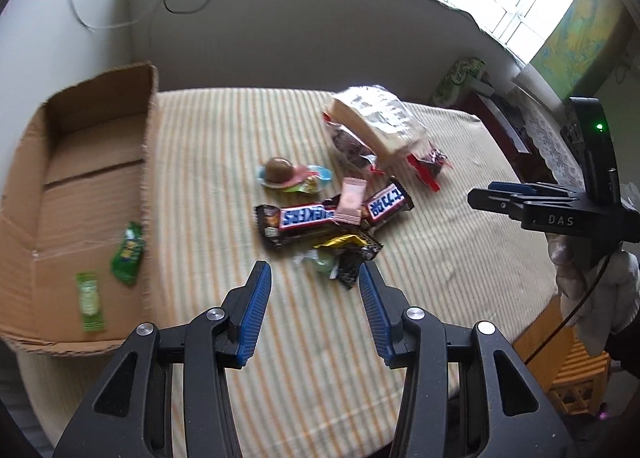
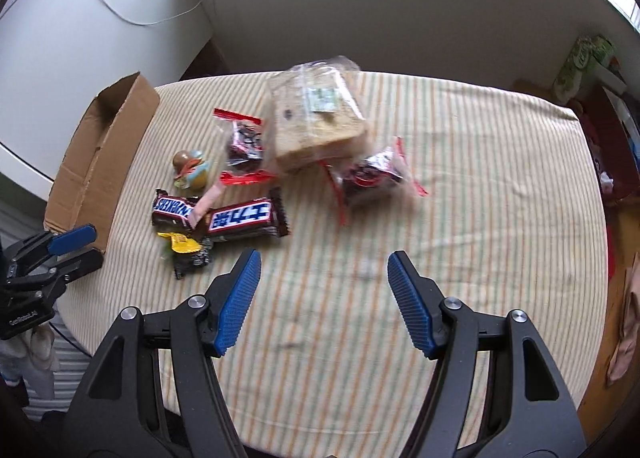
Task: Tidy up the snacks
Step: 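Move both grippers back to the snack pile, right toward the red-wrapped bag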
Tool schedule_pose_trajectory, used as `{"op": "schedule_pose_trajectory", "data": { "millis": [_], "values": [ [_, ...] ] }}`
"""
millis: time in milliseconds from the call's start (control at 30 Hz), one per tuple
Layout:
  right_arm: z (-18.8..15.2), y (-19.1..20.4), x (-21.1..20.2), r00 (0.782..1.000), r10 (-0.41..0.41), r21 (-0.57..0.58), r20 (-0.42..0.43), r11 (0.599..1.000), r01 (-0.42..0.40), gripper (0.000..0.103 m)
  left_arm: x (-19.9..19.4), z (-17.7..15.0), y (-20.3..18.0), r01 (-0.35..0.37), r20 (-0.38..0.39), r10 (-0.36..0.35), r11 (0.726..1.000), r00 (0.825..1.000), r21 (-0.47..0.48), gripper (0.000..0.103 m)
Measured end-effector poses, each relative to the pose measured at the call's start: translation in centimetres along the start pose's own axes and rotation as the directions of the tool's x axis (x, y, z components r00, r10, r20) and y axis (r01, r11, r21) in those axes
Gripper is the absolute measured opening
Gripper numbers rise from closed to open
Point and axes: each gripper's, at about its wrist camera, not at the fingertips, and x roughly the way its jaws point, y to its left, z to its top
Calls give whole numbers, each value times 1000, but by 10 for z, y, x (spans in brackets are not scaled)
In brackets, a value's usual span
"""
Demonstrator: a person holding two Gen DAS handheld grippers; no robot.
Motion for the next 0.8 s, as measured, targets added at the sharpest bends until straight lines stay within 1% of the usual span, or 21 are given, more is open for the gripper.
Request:
{"op": "schedule_pose_trajectory", "data": {
  "millis": [33, 67, 100, 167, 367, 500, 600, 733, 800],
  "values": [
    [0, -4, 0, 1000, -8, 6, 2, 1000, 8, 68, 5, 0, -2, 14, -10, -14, 1000, 1000, -6, 45],
    [-2, -7, 0, 1000, -12, 10, 3, 1000, 12, 66, 7, -1, -4, 20, -16, -20, 1000, 1000, -7, 45],
    [-1, -11, 1, 1000, -17, 17, 0, 1000, 17, 60, 10, -2, -6, 30, -24, -30, 1000, 999, -7, 45],
    [1, -21, 4, 1000, -22, 39, -11, 999, 22, 54, 15, -5, -10, 49, -37, -49, 999, 998, -11, 45],
    [19, -34, 15, 1000, -1, 99, -14, 995, 2, 53, 31, -8, -18, 85, -63, -86, 996, 994, -22, 44],
    [33, -43, 26, 999, 16, 170, -28, 985, -11, 53, 40, -7, -16, 84, -84, -85, 996, 993, -18, 44],
    [42, -48, 34, 999, 27, 217, -40, 976, -18, 53, 45, -4, -15, 58, -89, -58, 998, 994, -5, 44],
    [48, -53, 42, 998, 40, 275, -57, 961, -23, 53, 52, -1, -8, 26, -96, -27, 1000, 995, -10, 44],
    [49, -56, 47, 996, 46, 316, -70, 948, -22, 53, 57, 1, -3, 13, -103, -16, 1000, 995, -28, 44]
  ]
}}
